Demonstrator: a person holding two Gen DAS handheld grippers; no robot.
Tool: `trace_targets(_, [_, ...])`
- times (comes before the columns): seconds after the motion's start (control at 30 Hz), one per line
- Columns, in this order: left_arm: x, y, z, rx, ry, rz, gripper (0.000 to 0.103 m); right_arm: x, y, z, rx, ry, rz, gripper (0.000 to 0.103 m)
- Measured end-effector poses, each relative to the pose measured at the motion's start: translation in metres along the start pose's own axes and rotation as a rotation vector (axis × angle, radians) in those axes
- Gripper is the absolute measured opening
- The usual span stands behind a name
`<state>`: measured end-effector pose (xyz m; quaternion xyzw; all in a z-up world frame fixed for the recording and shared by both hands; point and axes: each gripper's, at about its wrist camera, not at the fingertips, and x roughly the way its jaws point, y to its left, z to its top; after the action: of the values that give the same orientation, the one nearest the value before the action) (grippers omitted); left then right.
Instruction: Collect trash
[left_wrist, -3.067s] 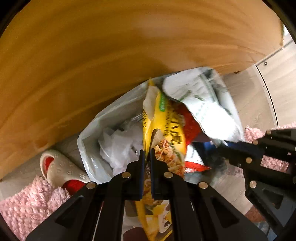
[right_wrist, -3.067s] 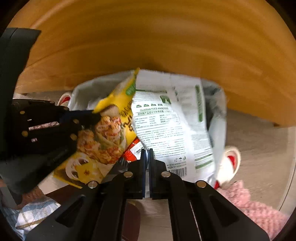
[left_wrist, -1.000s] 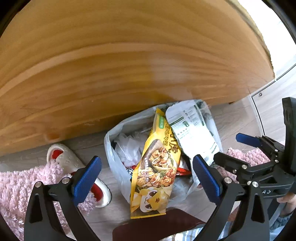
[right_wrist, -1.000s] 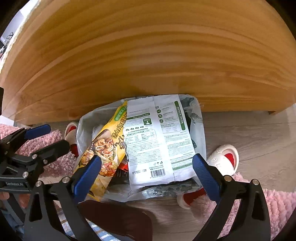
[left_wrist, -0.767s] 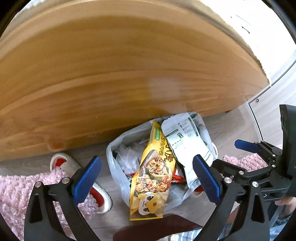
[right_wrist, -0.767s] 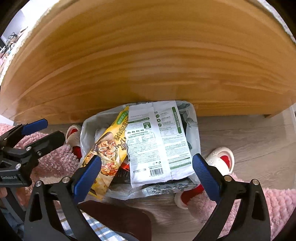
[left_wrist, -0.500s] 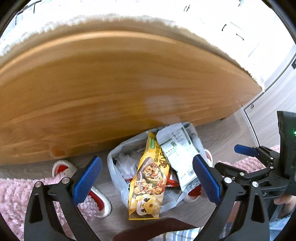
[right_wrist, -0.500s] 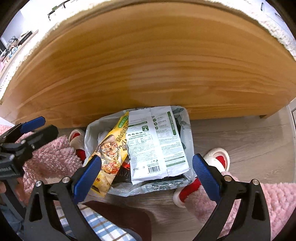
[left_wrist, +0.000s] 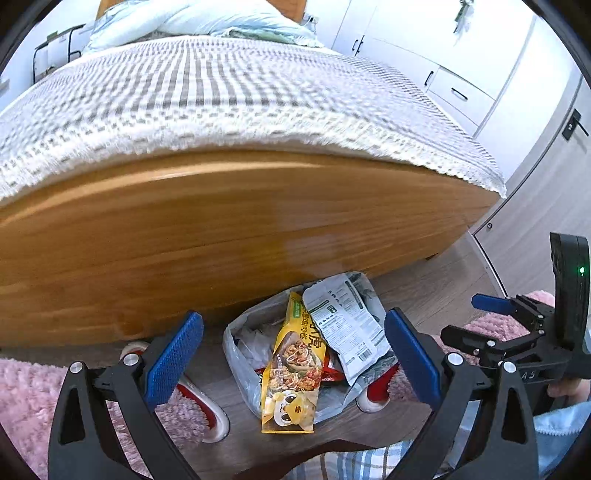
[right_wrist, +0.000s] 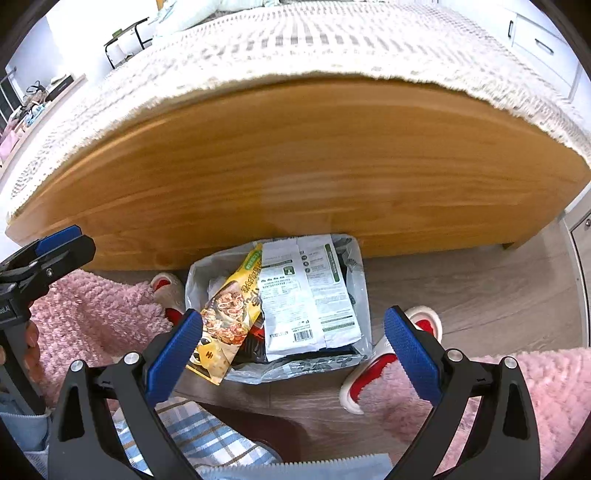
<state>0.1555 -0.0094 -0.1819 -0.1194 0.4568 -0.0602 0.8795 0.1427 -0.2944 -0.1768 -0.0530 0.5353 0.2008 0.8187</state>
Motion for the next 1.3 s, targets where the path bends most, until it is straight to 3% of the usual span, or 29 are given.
trace_targets(0.9, [-0.081,-0.033,0.001,0.100,-0.162,-0.047,0.095,-0.100,0.027,-0.008,-0.029,-0.231,-0.005,0.094])
trace_targets(1.07, [-0.088,-0.038,-0.002,0.113,-0.178,-0.021,0.095,-0.113,0.024,-0.012,-0.004,-0.269,-0.013,0.094])
trace_targets(1.3, [-0.093,-0.043,-0.006,0.118,-0.169,-0.054,0.095,-0.122,0.028,-0.015,0.000,-0.293,-0.011,0.094])
